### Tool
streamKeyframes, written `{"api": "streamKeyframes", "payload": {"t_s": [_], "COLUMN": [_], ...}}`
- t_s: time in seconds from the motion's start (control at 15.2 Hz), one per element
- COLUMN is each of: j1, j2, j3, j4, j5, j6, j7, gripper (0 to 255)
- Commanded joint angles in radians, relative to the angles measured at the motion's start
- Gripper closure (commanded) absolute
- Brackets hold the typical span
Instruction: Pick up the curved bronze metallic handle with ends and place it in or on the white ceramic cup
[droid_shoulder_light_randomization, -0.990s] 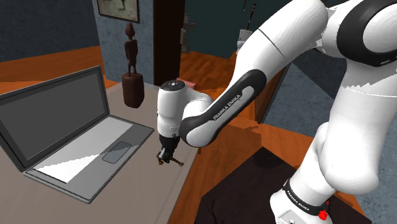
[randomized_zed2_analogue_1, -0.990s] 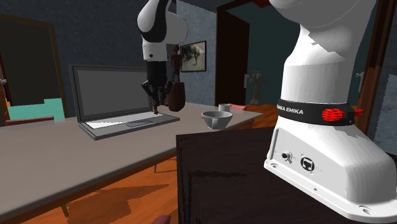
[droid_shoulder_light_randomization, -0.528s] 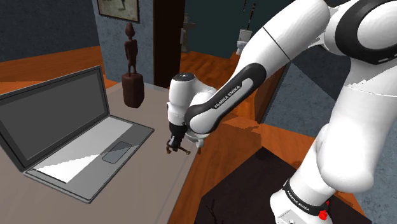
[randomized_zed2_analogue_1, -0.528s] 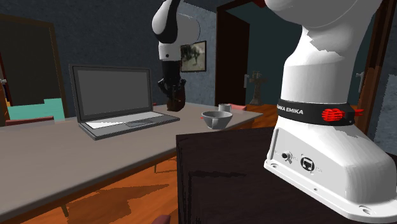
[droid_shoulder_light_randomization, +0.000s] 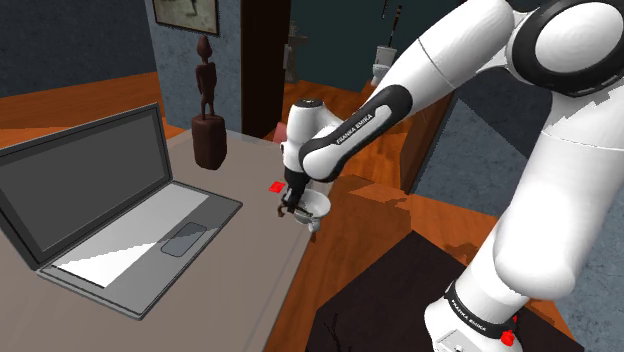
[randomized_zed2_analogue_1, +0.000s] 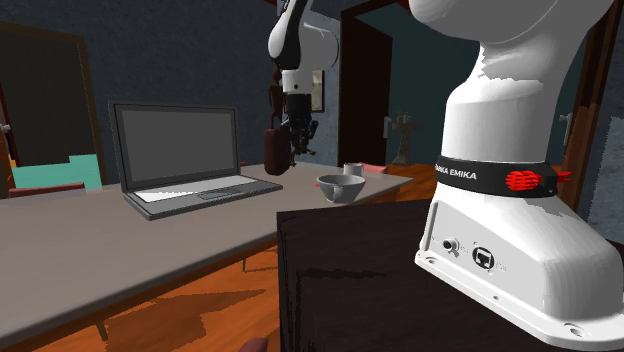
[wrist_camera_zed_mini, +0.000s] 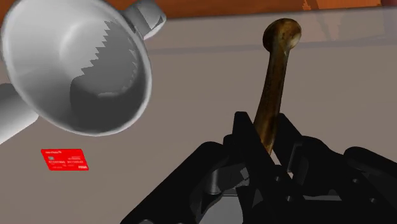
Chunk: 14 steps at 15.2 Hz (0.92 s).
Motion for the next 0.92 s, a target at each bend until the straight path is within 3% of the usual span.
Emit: {"api": "streamKeyframes", "payload": {"t_s": [0.0, 0.86], "j1": [-0.033, -0.224], "j2": [0.007, 0.134], "j3": [-0.018, -0.105], "j4": [0.010, 0.230], "j5": [0.008, 0.062], "j6": [0.001, -0.072], "j7": [-0.059, -0.389], "gripper": [255, 255]}}
